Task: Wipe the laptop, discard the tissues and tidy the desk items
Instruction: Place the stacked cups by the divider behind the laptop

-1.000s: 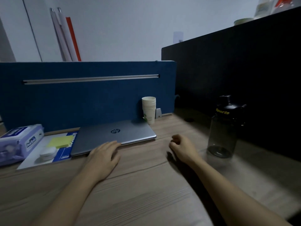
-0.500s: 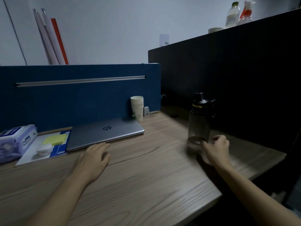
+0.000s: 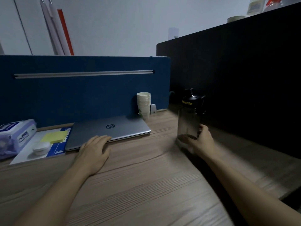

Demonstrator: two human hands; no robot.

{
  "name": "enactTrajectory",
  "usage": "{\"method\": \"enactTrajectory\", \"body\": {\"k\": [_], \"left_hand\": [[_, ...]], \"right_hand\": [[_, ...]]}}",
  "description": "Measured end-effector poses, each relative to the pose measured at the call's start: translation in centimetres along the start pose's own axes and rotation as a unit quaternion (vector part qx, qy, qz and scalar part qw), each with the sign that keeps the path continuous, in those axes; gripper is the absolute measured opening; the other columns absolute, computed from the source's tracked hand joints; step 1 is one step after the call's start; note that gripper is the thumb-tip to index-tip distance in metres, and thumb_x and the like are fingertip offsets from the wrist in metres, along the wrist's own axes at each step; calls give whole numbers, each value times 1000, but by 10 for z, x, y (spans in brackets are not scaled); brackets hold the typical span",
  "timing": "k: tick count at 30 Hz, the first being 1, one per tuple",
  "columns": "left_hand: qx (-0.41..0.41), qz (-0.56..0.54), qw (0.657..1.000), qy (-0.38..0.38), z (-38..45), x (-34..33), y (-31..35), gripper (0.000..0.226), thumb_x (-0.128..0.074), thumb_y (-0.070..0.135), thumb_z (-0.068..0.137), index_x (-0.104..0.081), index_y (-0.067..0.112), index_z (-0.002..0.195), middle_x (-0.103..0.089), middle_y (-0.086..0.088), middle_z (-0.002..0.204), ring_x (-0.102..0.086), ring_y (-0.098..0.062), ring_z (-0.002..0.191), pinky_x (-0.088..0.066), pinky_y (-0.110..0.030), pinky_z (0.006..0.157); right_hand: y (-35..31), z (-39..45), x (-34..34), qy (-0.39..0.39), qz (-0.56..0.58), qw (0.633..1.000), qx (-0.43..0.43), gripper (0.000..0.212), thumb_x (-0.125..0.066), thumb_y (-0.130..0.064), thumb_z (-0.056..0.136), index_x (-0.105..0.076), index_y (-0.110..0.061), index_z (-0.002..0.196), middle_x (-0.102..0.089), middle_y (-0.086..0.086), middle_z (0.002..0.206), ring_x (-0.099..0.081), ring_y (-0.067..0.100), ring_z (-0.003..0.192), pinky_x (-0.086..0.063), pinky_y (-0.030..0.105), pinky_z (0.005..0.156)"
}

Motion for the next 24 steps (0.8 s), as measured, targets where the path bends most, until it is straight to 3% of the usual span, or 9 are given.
{"method": "enactTrajectory", "body": {"k": [4,13,19,24], "left_hand": [[-12,-11,1000,10,13,-1,-1,45,-50,37,97,-48,31,141,-47,8,148,-39,-14,137,-29,-38,112],[-43,-6,999,23,39,-7,1,44,-48,40,98,-47,34,142,-46,13,147,-39,-8,136,-29,-32,110],[-45,-2,999,26,42,-9,0,46,-46,45,97,-44,38,143,-42,18,149,-34,-4,139,-25,-29,110],[-46,3,998,30,43,-9,0,46,-43,48,97,-40,42,143,-37,23,150,-30,-1,140,-22,-27,111]], "right_hand": [[-13,17,-32,-25,-5,999,21,99,-85,-56,60,-38,-17,138,-55,2,131,-54,16,107,-43,27,81],[-28,81,-102,-37,-15,999,37,92,-85,-51,63,-40,-16,136,-58,5,129,-57,21,112,-46,28,82],[-37,124,-138,-42,-16,998,42,90,-85,-50,64,-41,-14,135,-61,5,122,-53,13,95,-42,28,77],[-42,156,-163,-50,-33,998,34,87,-82,-44,72,-37,-11,139,-58,11,130,-57,26,116,-49,38,92]]}}
Point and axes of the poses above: each hand's wrist, its own z-axis towards the middle knuckle, its own x-axis out of the back of the hand, y = z × x, the point moved 8 cm from there along z, towards the middle knuckle
